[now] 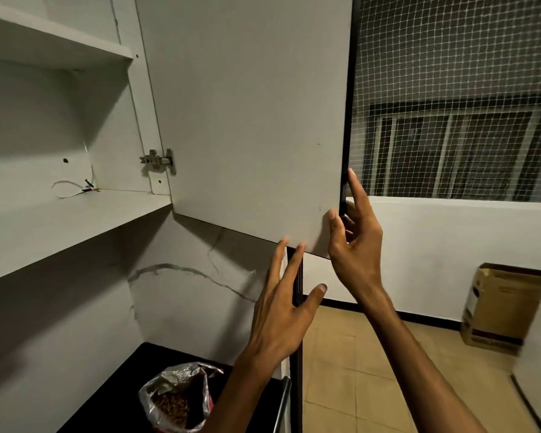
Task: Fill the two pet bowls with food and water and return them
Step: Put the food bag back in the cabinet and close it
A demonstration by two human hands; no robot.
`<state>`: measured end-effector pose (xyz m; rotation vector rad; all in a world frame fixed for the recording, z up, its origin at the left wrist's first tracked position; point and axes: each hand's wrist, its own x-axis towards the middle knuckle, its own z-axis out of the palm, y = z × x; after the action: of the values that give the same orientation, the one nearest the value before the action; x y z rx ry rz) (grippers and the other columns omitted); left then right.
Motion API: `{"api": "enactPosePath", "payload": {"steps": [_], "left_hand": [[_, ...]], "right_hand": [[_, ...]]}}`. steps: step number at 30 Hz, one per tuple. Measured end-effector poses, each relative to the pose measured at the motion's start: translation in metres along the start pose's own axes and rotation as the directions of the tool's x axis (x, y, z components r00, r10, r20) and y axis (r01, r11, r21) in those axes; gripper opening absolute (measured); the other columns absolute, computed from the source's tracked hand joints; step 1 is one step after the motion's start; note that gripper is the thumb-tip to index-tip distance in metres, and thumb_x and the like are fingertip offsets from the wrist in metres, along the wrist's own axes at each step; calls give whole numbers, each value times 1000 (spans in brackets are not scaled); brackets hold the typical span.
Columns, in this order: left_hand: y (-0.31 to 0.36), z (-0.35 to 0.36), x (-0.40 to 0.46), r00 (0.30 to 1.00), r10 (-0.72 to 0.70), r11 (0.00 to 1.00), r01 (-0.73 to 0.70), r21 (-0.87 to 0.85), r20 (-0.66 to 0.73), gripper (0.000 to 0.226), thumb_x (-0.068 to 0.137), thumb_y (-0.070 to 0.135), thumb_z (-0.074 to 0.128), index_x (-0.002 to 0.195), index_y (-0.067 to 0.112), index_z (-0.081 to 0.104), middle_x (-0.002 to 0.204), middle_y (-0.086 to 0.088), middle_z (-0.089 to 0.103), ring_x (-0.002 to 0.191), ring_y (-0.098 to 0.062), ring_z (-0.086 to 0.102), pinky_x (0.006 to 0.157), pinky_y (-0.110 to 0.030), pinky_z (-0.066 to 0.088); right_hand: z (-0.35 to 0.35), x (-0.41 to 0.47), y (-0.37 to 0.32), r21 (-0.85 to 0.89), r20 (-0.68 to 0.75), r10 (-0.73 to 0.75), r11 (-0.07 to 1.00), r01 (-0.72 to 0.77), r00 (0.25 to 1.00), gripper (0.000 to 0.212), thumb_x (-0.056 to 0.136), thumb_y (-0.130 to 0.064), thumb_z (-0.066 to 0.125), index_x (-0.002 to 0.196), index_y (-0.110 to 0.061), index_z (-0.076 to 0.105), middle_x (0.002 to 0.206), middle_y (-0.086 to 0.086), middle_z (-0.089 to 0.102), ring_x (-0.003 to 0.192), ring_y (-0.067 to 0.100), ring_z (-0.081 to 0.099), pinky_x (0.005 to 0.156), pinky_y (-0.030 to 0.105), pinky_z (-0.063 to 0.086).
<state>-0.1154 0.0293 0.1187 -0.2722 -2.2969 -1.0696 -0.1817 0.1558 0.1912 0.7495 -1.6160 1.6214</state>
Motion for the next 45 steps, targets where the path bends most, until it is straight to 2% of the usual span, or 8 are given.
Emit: {"api": "enactPosePath", "payload": {"steps": [3,7,11,14,17,20,28,45], "left_hand": [[-7,11,11,1000,-10,998,9,65,18,79,98,56,60,158,58,8,160,41,-20,139,24,-9,106,-28,31],[-16,23,26,999,8,990,-13,139,32,79,98,61,56,161,51,9,161,37,-25,140,23,-14,110,-32,28],[-23,33,40,999,2,986,-10,169,49,78,99,59,55,162,49,9,162,34,-27,151,3,-6,121,-49,30],[-26,42,48,998,-5,985,-5,171,60,76,99,56,56,162,47,14,162,33,-28,152,1,-9,125,-52,23],[-31,49,56,997,-16,975,-1,220,76,75,100,57,54,162,46,14,161,32,-32,150,-1,-13,125,-45,10],[-35,52,66,996,-13,961,-13,277,90,76,101,59,51,163,43,11,161,29,-34,152,-1,-14,125,-38,2],[-47,60,85,992,-30,945,-12,326,123,80,102,61,46,164,41,-1,164,23,-33,156,-4,-18,129,-41,-5],[-54,68,100,991,-43,937,-3,350,126,80,101,60,47,165,36,5,164,21,-32,157,-8,-15,129,-46,-3]], "right_hand": [[-2,9,13,-8,-22,-15,1000,15,1000,75,104,0,52,161,-42,28,147,0,61,122,9,66,89,32,63],[-4,22,29,-22,-27,-1,1000,1,1000,68,105,-4,52,161,-37,30,140,-39,54,119,-5,63,83,14,58],[-6,35,39,-23,-45,47,999,-48,998,70,105,0,52,156,-44,32,135,-42,54,111,-5,66,83,13,56],[-7,42,47,-18,-45,44,999,-45,998,70,105,2,51,157,-39,32,141,-44,49,118,1,66,90,22,60],[-7,50,59,5,-58,48,999,-48,997,69,105,4,50,160,-33,33,155,-24,47,130,12,62,101,39,59],[-6,58,70,27,-63,56,998,-54,996,68,105,6,47,161,-29,32,162,-2,45,134,21,60,103,44,58],[-4,74,93,41,-63,57,998,-55,996,67,105,7,45,162,-26,31,164,-5,41,137,17,58,101,26,56],[-2,85,107,48,-53,74,996,-71,996,65,106,8,42,164,-19,28,165,4,40,137,28,57,106,41,55]]}}
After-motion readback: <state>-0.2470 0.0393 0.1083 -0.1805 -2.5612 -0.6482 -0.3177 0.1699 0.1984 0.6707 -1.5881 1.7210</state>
